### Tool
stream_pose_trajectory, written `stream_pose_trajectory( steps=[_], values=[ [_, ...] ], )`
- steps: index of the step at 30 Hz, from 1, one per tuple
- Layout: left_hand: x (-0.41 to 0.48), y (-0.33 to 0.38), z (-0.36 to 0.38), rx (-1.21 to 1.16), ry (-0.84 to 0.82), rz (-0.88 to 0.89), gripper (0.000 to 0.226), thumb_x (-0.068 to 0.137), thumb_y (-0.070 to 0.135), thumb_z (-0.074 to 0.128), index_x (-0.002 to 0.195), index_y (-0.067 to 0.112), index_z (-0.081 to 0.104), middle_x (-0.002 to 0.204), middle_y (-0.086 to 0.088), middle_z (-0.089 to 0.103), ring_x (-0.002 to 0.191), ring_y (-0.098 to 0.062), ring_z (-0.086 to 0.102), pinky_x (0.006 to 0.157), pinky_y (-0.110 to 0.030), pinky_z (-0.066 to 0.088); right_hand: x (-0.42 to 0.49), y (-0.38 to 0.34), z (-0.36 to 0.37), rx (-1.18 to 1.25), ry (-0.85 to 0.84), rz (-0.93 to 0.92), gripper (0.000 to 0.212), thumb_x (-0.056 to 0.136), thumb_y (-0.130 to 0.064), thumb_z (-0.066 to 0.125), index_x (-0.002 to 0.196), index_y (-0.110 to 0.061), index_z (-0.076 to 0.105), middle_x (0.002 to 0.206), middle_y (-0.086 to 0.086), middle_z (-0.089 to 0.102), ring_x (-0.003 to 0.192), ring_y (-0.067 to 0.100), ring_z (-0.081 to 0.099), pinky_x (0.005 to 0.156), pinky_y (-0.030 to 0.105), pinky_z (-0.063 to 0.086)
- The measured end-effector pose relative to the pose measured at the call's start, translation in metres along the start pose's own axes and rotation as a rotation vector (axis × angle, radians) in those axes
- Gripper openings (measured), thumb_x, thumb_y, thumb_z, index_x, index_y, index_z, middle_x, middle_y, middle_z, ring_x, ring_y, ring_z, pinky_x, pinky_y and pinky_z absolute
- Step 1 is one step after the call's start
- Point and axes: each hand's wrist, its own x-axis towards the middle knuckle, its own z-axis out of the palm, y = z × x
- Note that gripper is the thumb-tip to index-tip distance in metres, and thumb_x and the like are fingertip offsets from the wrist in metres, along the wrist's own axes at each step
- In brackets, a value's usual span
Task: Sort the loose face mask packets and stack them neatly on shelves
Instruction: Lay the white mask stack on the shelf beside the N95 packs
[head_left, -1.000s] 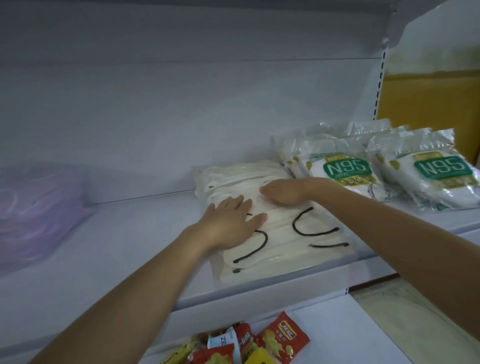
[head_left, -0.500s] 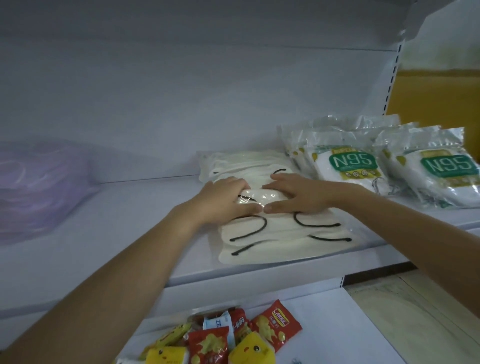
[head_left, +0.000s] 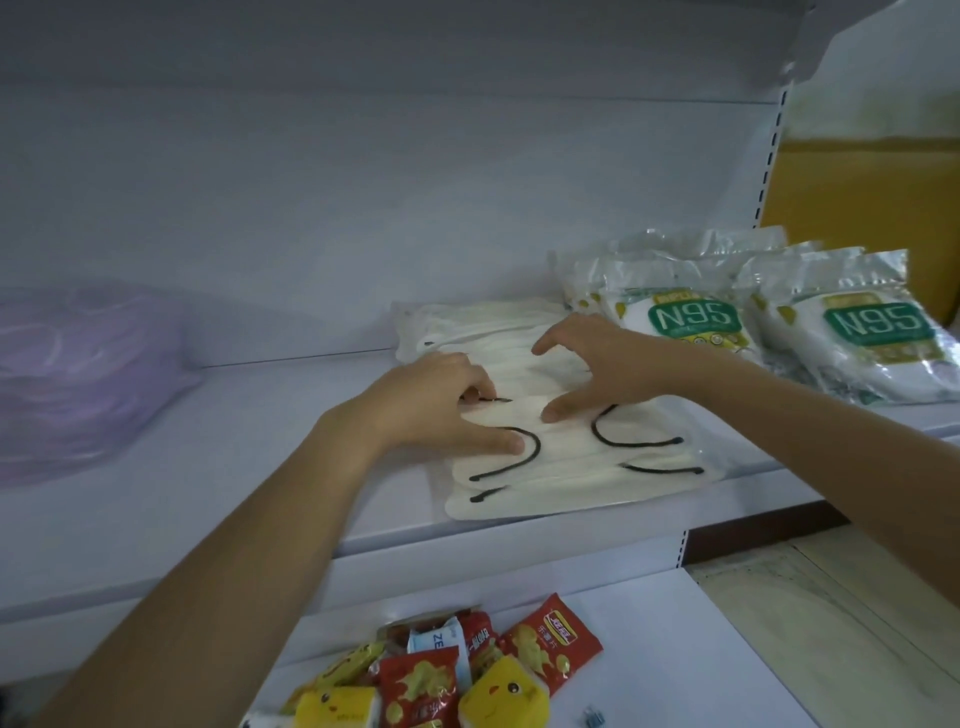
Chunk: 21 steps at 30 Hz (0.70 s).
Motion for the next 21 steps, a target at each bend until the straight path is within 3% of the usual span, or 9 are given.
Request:
stream_pose_trajectory(
  steps=[2, 6, 9, 13, 18, 19, 21],
  values=[
    [-0.002, 0.0, 0.0, -0.032, -0.086, -0.045, 0.067, 0.06, 0.074, 0.065, 0.112, 0.032, 0.058, 0.094, 0.019, 0.05, 0.09, -0.003, 0.051, 0.082, -0.026, 0.045, -0.003, -0.002, -0.007, -0.001, -0.056, 0.016, 0.068, 0.074, -0.051, 0.07, 0.132, -0.03, 0.042, 0.128, -0.009, 0.039, 0.116, 0.01, 0.039, 0.099, 0.026, 0.035],
    [-0.003, 0.003, -0.005, -0.115, -0.104, -0.038, 0.048, 0.06, 0.062, 0.075, 0.096, 0.035, 0.059, 0.087, 0.02, 0.054, 0.081, 0.003, 0.051, 0.068, -0.016, 0.041, -0.007, -0.003, -0.013, 0.02, -0.246, 0.058, 0.048, 0.074, -0.05, 0.071, 0.115, -0.033, 0.054, 0.112, -0.016, 0.054, 0.101, 0.005, 0.052, 0.086, 0.02, 0.04],
    [-0.005, 0.005, -0.006, -0.198, -0.147, -0.033, 0.041, 0.063, 0.055, 0.079, 0.088, 0.027, 0.063, 0.085, 0.016, 0.059, 0.071, 0.007, 0.051, 0.062, -0.012, 0.039, -0.006, -0.007, -0.013, -0.009, -0.271, 0.083, 0.049, 0.073, -0.05, 0.071, 0.114, -0.031, 0.053, 0.103, -0.019, 0.051, 0.096, 0.004, 0.05, 0.084, 0.02, 0.039],
    [-0.009, 0.009, -0.011, -0.225, -0.206, -0.053, 0.041, 0.067, 0.055, 0.076, 0.09, 0.022, 0.068, 0.078, 0.01, 0.058, 0.063, -0.002, 0.047, 0.061, -0.021, 0.036, -0.008, -0.014, -0.015, -0.074, -0.283, 0.114, 0.043, 0.074, -0.049, 0.071, 0.103, -0.031, 0.046, 0.094, -0.018, 0.045, 0.098, 0.011, 0.047, 0.084, 0.026, 0.037],
    [-0.007, 0.021, -0.021, -0.038, -0.36, -0.099, 0.041, 0.071, 0.056, 0.072, 0.084, 0.019, 0.06, 0.078, 0.006, 0.054, 0.067, -0.011, 0.047, 0.061, -0.027, 0.034, -0.014, -0.023, -0.02, -0.186, -0.327, 0.144, 0.051, 0.077, -0.047, 0.07, 0.118, -0.023, 0.051, 0.102, -0.013, 0.043, 0.099, 0.012, 0.045, 0.086, 0.026, 0.037],
    [-0.005, 0.024, -0.023, 0.018, -0.389, -0.105, 0.039, 0.074, 0.056, 0.07, 0.078, 0.02, 0.057, 0.074, 0.007, 0.052, 0.064, -0.011, 0.046, 0.057, -0.026, 0.032, -0.014, -0.024, -0.019, -0.194, -0.337, 0.151, 0.045, 0.078, -0.047, 0.069, 0.112, -0.023, 0.052, 0.101, -0.012, 0.042, 0.095, 0.011, 0.045, 0.084, 0.025, 0.038],
    [0.0, 0.032, -0.026, 0.081, -0.427, -0.107, 0.034, 0.078, 0.051, 0.069, 0.071, 0.023, 0.05, 0.072, 0.01, 0.05, 0.062, -0.009, 0.045, 0.055, -0.025, 0.032, -0.014, -0.024, -0.017, -0.196, -0.352, 0.132, 0.027, 0.08, -0.044, 0.068, 0.084, -0.022, 0.052, 0.084, -0.012, 0.043, 0.075, 0.007, 0.044, 0.069, 0.022, 0.036]
  ],
)
